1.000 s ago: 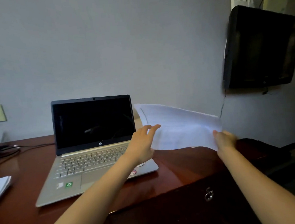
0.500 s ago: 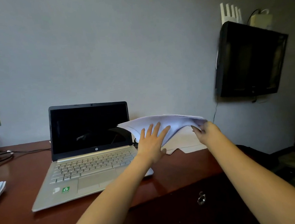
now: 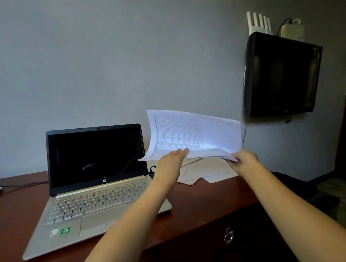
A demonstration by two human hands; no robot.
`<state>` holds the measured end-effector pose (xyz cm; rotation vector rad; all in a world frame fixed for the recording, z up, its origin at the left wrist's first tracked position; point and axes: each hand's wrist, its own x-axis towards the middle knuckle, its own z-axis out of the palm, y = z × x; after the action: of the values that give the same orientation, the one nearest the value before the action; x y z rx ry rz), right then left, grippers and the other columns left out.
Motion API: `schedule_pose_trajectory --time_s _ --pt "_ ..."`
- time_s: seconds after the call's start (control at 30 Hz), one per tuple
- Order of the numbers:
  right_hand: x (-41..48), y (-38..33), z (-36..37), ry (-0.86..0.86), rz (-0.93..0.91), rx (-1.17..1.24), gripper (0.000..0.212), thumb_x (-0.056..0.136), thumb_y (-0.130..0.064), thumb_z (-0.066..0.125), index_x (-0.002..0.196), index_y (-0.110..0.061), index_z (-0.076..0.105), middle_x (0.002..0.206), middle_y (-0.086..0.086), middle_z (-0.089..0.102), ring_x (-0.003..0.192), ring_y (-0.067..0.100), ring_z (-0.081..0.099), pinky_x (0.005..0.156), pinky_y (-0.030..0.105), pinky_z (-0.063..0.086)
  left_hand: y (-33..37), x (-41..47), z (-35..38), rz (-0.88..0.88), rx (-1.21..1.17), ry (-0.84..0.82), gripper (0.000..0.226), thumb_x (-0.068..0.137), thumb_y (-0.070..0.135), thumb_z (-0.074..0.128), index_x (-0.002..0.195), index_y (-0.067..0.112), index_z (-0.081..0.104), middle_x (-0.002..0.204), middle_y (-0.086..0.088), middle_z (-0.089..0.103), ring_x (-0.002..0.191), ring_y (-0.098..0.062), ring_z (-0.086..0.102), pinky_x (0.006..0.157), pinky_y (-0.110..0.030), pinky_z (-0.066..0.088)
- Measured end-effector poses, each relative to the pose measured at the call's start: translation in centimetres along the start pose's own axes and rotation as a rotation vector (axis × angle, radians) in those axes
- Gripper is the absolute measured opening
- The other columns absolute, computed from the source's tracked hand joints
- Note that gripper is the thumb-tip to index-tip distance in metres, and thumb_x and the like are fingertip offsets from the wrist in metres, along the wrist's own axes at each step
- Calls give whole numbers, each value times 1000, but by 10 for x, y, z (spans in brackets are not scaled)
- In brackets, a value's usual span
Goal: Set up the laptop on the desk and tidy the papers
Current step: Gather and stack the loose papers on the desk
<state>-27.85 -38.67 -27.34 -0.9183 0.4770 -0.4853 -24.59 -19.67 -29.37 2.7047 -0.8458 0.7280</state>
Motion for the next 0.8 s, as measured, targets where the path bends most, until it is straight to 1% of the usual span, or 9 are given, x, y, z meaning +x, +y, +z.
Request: schedule_pose_trajectory --time_s 0.17,0.27,0.33,0.37,0.47,0.53,0.6,0.7,0.8 --pt "-3 13 8 -8 13 -44 21 87 17 39 78 -1 44 132 22 51 112 29 55 88 42 47 -14 -4 -3 -19 53 25 73 84 -17 33 147 19 27 142 -9 42 124 -23 46 95 -34 40" --pt "-6 18 18 -42 1 -168 24 93 9 38 75 -7 41 143 23 40 110 23 52 98 38 42 -26 -7 -6 -33 106 36 71 85 -15 34 147 20 26 142 -8 42 125 -23 45 97 -36 40" --pt "-11 20 26 -69 -12 -244 16 94 4 42 104 -5 50 143 21 41 124 31 49 98 36 42 -35 -11 -10 -44 140 40 69 87 -13 36 147 20 26 142 -9 42 125 -24 45 97 -36 40" --pt "-12 23 29 -76 -48 -292 29 94 4 43 121 -2 48 142 21 42 127 33 47 99 38 42 -40 -13 -11 -54 140 50 69 87 -13 37 147 19 26 141 -9 42 125 -25 45 97 -36 40" --pt "-21 34 42 -124 -70 -353 32 93 6 44 125 3 48 138 23 46 126 34 48 104 41 41 -59 -27 -17 -60 138 103 66 83 -14 43 141 15 40 132 -14 52 117 -28 53 92 -37 44" --pt "-29 42 49 -160 -63 -304 33 91 11 44 124 10 50 134 23 50 117 30 54 102 42 41 -72 -35 -21 1 185 255 62 66 -17 63 120 12 63 104 -15 68 90 -29 67 71 -38 53" --pt "-39 52 58 -220 -57 -326 34 90 12 46 123 7 53 129 22 55 107 30 57 89 39 47 -89 -47 -25 -4 272 260 62 44 -18 71 97 13 73 78 -11 71 61 -26 68 48 -33 52" --pt "-56 68 70 -322 -51 -384 35 92 9 45 125 1 54 127 20 56 109 33 56 68 33 49 -109 -70 -38 -12 297 213 61 56 -19 57 106 13 71 94 -13 73 73 -31 71 57 -37 54" --pt "-67 87 83 -431 -43 -418 37 92 6 45 127 -1 52 118 19 57 97 26 53 58 28 45 -132 -93 -47 -4 362 233 64 53 -17 67 106 17 72 100 -11 73 78 -32 71 60 -38 55"
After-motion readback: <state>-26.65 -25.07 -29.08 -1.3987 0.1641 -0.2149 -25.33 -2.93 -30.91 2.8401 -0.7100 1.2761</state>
